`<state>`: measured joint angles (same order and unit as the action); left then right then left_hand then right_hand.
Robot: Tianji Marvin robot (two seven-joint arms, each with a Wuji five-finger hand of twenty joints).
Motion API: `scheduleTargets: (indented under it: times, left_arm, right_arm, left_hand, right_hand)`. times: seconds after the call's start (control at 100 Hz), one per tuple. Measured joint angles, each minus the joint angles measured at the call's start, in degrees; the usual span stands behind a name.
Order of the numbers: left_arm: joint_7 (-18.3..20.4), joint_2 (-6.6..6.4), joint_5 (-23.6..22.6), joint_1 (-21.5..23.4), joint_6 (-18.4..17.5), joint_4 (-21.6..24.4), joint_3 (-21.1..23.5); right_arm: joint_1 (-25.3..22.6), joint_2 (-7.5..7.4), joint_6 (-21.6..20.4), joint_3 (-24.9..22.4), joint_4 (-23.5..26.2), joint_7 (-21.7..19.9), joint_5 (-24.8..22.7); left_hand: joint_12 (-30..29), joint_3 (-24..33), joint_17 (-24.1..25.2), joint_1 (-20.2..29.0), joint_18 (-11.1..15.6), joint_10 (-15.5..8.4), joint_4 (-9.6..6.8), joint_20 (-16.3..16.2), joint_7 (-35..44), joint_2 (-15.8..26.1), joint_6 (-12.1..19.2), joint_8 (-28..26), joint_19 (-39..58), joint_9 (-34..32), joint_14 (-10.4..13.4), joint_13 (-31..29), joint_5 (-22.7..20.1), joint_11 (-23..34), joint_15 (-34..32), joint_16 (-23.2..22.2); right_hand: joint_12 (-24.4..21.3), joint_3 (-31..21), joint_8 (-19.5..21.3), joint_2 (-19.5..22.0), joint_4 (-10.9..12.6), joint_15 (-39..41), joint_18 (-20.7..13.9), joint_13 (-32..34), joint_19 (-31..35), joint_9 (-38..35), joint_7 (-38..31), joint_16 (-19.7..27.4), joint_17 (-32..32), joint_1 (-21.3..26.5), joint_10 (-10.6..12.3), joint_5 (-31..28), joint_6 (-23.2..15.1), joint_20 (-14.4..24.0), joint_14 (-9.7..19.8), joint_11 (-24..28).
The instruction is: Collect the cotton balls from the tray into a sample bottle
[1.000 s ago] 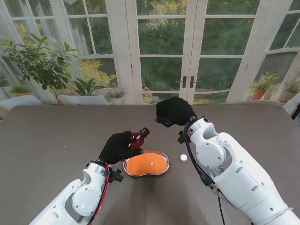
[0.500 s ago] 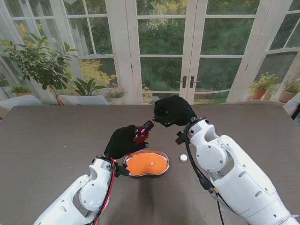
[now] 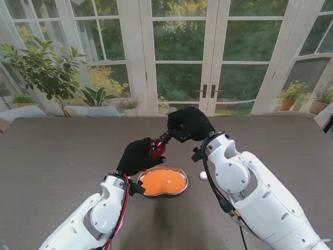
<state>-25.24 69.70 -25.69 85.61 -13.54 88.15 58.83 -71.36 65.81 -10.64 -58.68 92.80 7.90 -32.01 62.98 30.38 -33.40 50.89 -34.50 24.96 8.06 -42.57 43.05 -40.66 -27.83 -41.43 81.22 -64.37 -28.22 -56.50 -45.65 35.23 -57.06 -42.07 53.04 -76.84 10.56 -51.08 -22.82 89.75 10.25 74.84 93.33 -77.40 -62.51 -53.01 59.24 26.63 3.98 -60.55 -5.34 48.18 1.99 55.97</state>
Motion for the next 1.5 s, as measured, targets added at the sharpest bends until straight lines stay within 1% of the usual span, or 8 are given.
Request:
scheduleTargets:
  times: [0.42, 0.86, 0.88, 0.97, 1.0, 1.08, 1.32, 1.5]
  left_arm:
    - [-0.3, 0.21, 0.1, -0.7, -0.2, -0.5, -0.4]
    - [-0.6, 0.34, 0.3, -1.0, -0.5, -0.8, -0.6]
    - [-0.6, 0.34, 0.3, -1.0, -0.5, -0.8, -0.6]
    - [-0.5, 0.34, 0.3, -0.9, -0.5, -0.7, -0.5]
    - [-0.4, 0.34, 0.3, -0.8, -0.5, -0.6, -0.4]
    - [-0.4, 0.33, 0.3, -0.6, -0.5, -0.5, -0.3]
    - [-0.6, 0.31, 0.1, -0.5, -0.5, -0.2, 0.1]
    - [-0.7, 0.32, 0.0, -0.6, -0.7, -0.2, 0.1]
  right_arm:
    - [-0.8, 0.07, 0.0, -0.5, 1.1, -0.6, 0.5]
    - [-1.1, 0.0, 0.0, -0.4, 1.5, -1.0, 1.0]
    - [-1.1, 0.0, 0.0, -0.4, 1.5, -0.9, 1.1]
    - [-1.1, 0.0, -0.1, -0.2, 1.5, -0.9, 1.3]
    - [-1.1, 0.0, -0.2, -0.2, 1.5, -0.9, 1.4]
    - [-1.1, 0.0, -0.4, -0.2, 1.5, -1.1, 1.6]
    - [-1.2, 0.0, -0.8, -0.2, 1.5, -1.6, 2.3]
    - [-1.2, 0.01, -1.0, -0.2, 1.5, -1.6, 2.9]
  left_hand:
    - [0.0, 0.0, 0.0, 0.0, 0.0, 0.0, 0.0, 0.0, 0.0, 0.0, 0.0, 0.0, 0.0, 0.0, 0.0, 0.0, 0.0, 0.0, 0.0, 0.0]
    - [0.0, 0.0, 0.0, 0.0, 0.0, 0.0, 0.0, 0.0, 0.3, 0.0, 0.0, 0.0, 0.0, 0.0, 0.0, 0.0, 0.0, 0.0, 0.0, 0.0]
    - [0.0, 0.0, 0.0, 0.0, 0.0, 0.0, 0.0, 0.0, 0.3, 0.0, 0.0, 0.0, 0.0, 0.0, 0.0, 0.0, 0.0, 0.0, 0.0, 0.0]
    - [0.0, 0.0, 0.0, 0.0, 0.0, 0.0, 0.0, 0.0, 0.4, 0.0, 0.0, 0.0, 0.0, 0.0, 0.0, 0.0, 0.0, 0.0, 0.0, 0.0]
    - [0.0, 0.0, 0.0, 0.0, 0.0, 0.0, 0.0, 0.0, 0.4, 0.0, 0.0, 0.0, 0.0, 0.0, 0.0, 0.0, 0.0, 0.0, 0.0, 0.0]
    - [0.0, 0.0, 0.1, 0.0, 0.0, 0.0, 0.0, 0.0, 0.5, 0.0, 0.0, 0.0, 0.0, 0.0, 0.0, 0.0, 0.0, 0.0, 0.0, 0.0]
    - [0.0, 0.0, 0.1, 0.0, 0.0, 0.0, 0.0, 0.0, 0.7, 0.0, 0.0, 0.0, 0.0, -0.1, 0.0, 0.0, 0.0, 0.0, 0.0, 0.0]
    - [0.0, 0.0, 0.1, 0.0, 0.0, 0.0, 0.0, 0.0, 0.8, 0.0, 0.0, 0.0, 0.0, -0.1, 0.0, 0.0, 0.0, 0.0, 0.0, 0.0]
  right_hand:
    - [0.0, 0.0, 0.0, 0.0, 0.0, 0.0, 0.0, 0.0, 0.0, 0.0, 0.0, 0.0, 0.1, 0.0, 0.0, 0.0, 0.1, 0.0, 0.0, 0.0]
    - [0.0, 0.0, 0.0, 0.4, 0.0, 0.1, 0.0, 0.0, 0.1, 0.0, 0.4, 0.0, 0.1, 0.0, -0.3, 0.1, 1.1, 0.0, 0.0, 0.0]
    - [0.0, 0.0, 0.0, 1.3, 0.0, 0.1, 0.0, 0.0, 0.1, 0.0, 0.4, 0.0, 0.1, 0.0, -0.3, 0.1, 1.1, 0.0, 0.0, 0.0]
    - [0.0, 0.0, 0.0, 1.4, 0.0, 0.1, 0.0, 0.0, 0.1, 0.0, 0.6, 0.0, 0.1, 0.0, -0.4, 0.1, 1.4, 0.0, -0.2, 0.0]
    - [0.1, 0.0, 0.0, 2.4, 0.0, 0.1, 0.0, 0.0, 0.1, 0.0, 0.6, 0.0, 0.1, -0.1, -0.4, 0.2, 1.5, 0.0, -0.2, 0.0]
    - [0.1, 0.0, 0.0, 3.0, 0.0, 0.1, 0.0, 0.0, 0.1, 0.0, 0.6, 0.0, 0.1, -0.3, -0.4, 0.6, 1.8, 0.0, -0.3, 0.0]
    - [0.1, 0.0, 0.1, 3.9, 0.1, 0.1, 0.0, 0.0, 0.1, 0.0, 1.3, 0.0, -0.4, -0.9, -0.4, 1.0, 2.1, 0.0, -0.4, 0.0]
    - [0.1, 0.0, 0.1, 8.0, 0.1, 0.1, 0.0, 0.0, 0.1, 0.1, 1.8, 0.0, -0.7, -3.1, -0.5, 1.0, 2.4, 0.0, -0.5, 0.0]
